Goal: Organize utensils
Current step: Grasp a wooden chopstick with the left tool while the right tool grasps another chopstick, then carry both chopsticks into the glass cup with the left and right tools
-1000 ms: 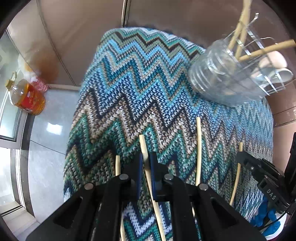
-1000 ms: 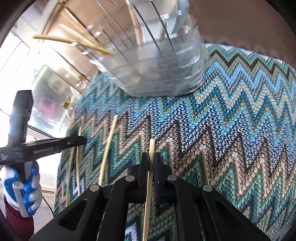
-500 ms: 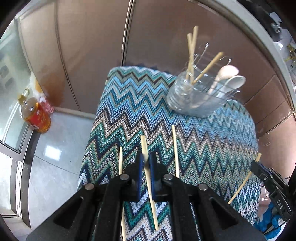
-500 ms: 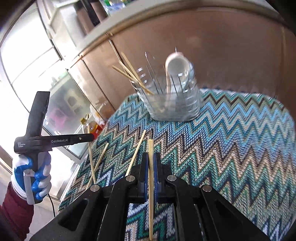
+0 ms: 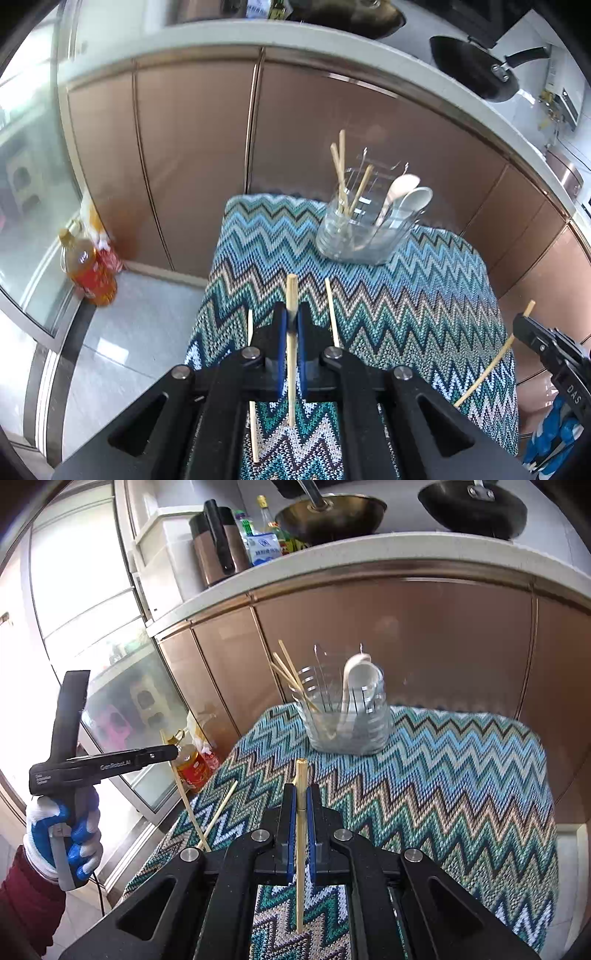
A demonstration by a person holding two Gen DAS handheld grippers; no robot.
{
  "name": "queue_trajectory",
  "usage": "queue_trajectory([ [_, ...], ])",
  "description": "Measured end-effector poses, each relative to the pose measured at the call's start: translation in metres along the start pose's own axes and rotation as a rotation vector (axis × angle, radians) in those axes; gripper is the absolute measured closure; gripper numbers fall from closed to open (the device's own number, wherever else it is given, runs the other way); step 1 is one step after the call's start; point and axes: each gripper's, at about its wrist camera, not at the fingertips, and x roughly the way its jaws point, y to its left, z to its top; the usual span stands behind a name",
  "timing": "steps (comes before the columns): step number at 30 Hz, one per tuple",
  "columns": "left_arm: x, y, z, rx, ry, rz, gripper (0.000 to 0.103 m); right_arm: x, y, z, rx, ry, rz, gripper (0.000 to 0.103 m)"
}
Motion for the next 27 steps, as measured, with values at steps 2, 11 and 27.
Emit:
queue_trajectory([
  [2,-0.008,-0.001,0.004,0.005,-0.019,-0.011,0.098,-0.001,0.002,0.005,-0.006,-0.01,0.005,0.098],
  [11,-0.048,-0.019,0.052,-0.009,-0.152,-0.12,0.098,-0.004,0.015,0.061,-0.049,-0.117,0.018,0.098],
  [27,-0.012,-0.054,0.163,-0.032,-0.411,-0.163,0.098,0.066,0.023,0.179,-0.153,-0.364,0.02,0.098],
])
